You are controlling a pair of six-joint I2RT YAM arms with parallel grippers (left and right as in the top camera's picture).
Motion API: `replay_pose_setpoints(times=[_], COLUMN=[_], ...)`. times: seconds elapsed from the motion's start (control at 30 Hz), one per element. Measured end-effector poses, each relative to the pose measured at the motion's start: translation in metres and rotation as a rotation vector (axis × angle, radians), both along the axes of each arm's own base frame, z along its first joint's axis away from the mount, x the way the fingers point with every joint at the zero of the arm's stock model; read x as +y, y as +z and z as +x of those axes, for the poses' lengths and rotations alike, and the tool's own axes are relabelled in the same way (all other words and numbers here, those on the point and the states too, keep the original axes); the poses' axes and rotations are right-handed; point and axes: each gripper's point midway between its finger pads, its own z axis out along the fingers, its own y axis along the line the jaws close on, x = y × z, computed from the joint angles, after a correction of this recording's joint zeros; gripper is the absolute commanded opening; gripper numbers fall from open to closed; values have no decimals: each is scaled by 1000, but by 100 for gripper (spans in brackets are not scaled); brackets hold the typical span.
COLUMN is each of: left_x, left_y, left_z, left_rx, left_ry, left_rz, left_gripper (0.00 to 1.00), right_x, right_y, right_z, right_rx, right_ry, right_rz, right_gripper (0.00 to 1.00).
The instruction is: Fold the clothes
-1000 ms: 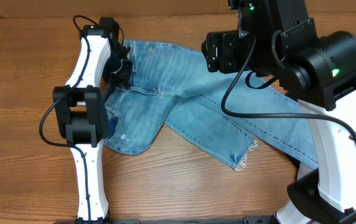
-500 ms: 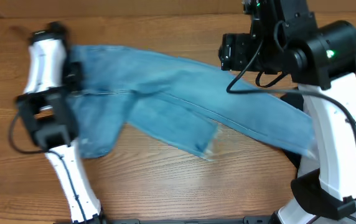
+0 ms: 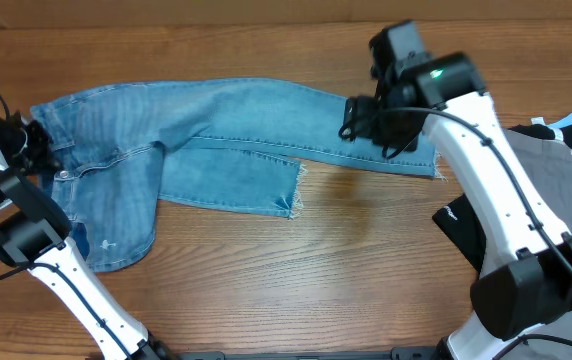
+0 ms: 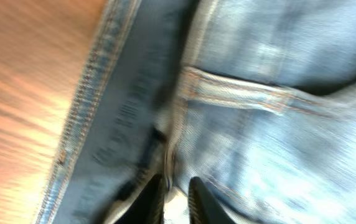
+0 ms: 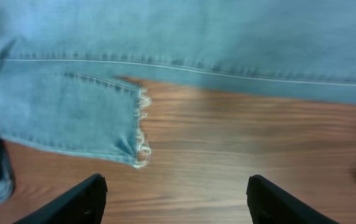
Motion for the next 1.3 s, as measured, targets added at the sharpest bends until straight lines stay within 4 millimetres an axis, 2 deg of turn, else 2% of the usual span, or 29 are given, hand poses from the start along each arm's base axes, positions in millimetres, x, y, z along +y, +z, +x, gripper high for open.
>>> replay_pose_setpoints(times=[0.17, 0.23, 0.37, 0.43, 0.53, 0.63, 0.73, 0.9, 1.03, 1.17, 1.2, 1.27, 1.3], left_x=[-22, -30, -48, -60, -84, -114, -132, -158, -165, -171, -173, -175, -176], left_y=[39, 63, 132, 173, 230, 270, 286, 303, 321, 340, 344, 349, 352], left_z=[19, 23, 28, 26, 19, 9, 3, -12, -23, -36, -38, -42, -44], left_rx=[-97, -140, -265, -339, -448, -523, -554, -566, -605, -653, -662, -677, -684], left_ry=[-50, -67, -118, -145, -192, -244, -281, -325, -334, -339, -342, -343, -344], left_rz=[-39, -26, 47, 91, 153, 184, 192, 187, 202, 226, 230, 237, 241], left_gripper=[27, 30, 36, 41, 45, 55, 56, 56, 59, 61, 61, 62, 62], right_x=[28, 43, 68, 78, 96, 113, 123, 119, 119, 132, 135, 142, 146], right_y=[-48, -66, -96, -110, -122, -132, -140, -162, -165, -162, -165, -170, -171], right_z=[-13, -21, -39, -49, -54, -61, -73, -89, -81, -67, -67, -68, -69], right_rx=[74, 93, 124, 136, 110, 87, 102, 145, 119, 69, 70, 82, 88], right_ry=[50, 83, 117, 122, 135, 147, 137, 37, -30, -54, -56, -63, -67], right_rz=[142, 208, 286, 315, 368, 408, 413, 350, 361, 410, 417, 428, 434], right_gripper=[74, 70, 63, 59, 58, 58, 59, 58, 55, 52, 47, 29, 14])
